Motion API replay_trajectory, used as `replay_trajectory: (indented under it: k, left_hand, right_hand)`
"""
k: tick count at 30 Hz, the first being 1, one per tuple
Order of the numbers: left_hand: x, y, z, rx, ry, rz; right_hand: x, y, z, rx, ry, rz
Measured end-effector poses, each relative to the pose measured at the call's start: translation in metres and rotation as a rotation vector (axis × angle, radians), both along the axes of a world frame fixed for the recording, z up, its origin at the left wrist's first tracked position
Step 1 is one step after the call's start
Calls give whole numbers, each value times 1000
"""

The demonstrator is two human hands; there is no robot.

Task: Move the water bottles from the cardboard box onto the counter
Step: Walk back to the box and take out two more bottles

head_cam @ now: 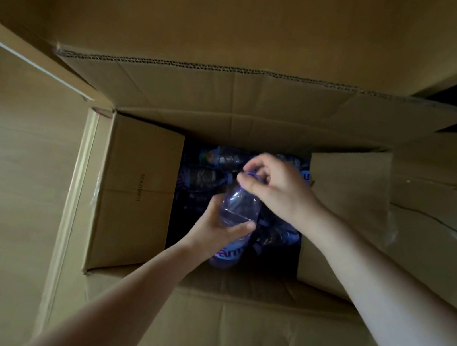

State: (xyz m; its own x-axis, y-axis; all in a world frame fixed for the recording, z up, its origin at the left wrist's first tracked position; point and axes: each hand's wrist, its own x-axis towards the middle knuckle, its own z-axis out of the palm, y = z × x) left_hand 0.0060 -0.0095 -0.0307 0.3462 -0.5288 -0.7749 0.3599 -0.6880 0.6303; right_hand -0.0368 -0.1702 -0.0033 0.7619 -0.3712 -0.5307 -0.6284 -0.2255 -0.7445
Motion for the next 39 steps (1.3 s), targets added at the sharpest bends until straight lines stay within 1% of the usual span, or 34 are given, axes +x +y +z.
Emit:
replay_trajectory:
  k: [2,3,6,9,12,14,15,18,20,23,24,26,28,29,32,33,34,36,37,38,39]
  left_hand:
    - [6,-5,10,-11,-8,18]
    - [10,-4,14,-25,13,43]
    - [18,1,27,-57,189,261]
    - [24,3,33,-23,266,352]
    - [31,-1,37,72,208,372]
    - [30,-1,38,114,176,415]
    - [27,0,38,105,176,448]
    - [12,5,36,47,162,440]
    - [5,7,31,64,180,437]
    - [1,10,21,144,195,461]
    - [0,11,17,152,180,448]
    - [-2,13,7,154,154,438]
    - [-2,16,-7,180,119,450]
    - [-2,17,-14,193,102,463]
    - [2,20,-38,227,67,538]
    - [4,22,-45,238,64,565]
    - [6,24,-52,243,65,581]
    - [10,27,-62,239,72,565]
    - [10,28,-65,233,78,545]
    - [9,29,-68,230,81,531]
    - [8,31,-71,234,72,525]
  right_hand:
    - [9,-1,10,141,-66,-256]
    - [13,2,13,167,-68,-285]
    - [14,24,14,185,-6,-150]
    - [-1,46,13,373,62,-191]
    - [-19,57,10,607,85,-185]
    - [-24,66,8,647,89,-153]
    - [-26,71,6,654,84,-172]
    - [-31,80,-2,744,67,-323]
    - [-39,81,-9,828,105,-366]
    - [-51,74,-20,968,177,-318]
    - [-53,69,-25,974,197,-284]
    - [-54,61,-38,912,247,-238]
    - [-49,59,-53,860,295,-247]
    - [-45,61,-61,884,308,-270]
    - [-35,68,-90,1052,333,-333]
    - [-31,70,-101,1089,334,-380]
    - [-28,72,-112,1137,323,-479]
    - [-19,75,-136,1230,287,-836]
    - [-14,75,-148,1227,267,-975]
    - [-8,75,-159,1203,278,-1031]
    - [0,76,-169,1175,317,-1015]
